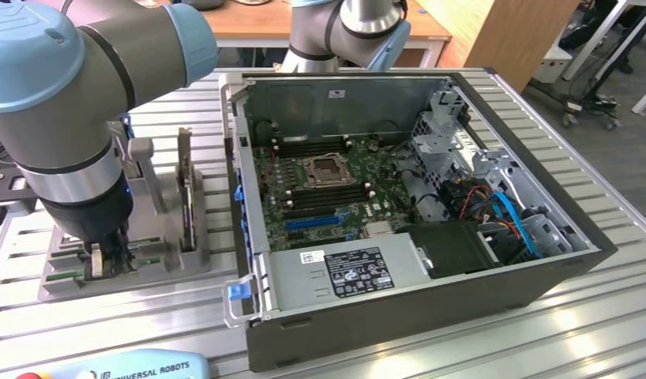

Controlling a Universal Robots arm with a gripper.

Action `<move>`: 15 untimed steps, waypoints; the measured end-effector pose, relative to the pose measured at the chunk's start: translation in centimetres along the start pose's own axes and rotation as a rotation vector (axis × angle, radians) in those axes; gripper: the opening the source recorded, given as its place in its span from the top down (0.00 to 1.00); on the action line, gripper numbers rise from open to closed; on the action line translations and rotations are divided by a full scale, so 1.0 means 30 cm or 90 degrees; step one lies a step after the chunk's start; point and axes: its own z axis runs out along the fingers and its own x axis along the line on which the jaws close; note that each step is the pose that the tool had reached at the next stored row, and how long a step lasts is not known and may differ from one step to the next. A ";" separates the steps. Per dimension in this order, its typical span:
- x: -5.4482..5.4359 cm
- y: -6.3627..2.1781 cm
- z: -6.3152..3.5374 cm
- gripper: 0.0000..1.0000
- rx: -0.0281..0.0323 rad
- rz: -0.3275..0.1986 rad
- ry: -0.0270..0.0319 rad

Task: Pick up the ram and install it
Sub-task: 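Pick up the ram and move it above insertion slot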

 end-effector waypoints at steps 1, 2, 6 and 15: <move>0.000 0.000 0.000 0.79 0.0001 0.000 -0.0001; 0.000 0.000 -0.002 0.79 0.0000 0.000 0.0000; 0.000 0.001 -0.011 0.79 0.0001 0.000 -0.0006; 0.000 -0.015 -0.012 0.79 0.0000 0.000 -0.0012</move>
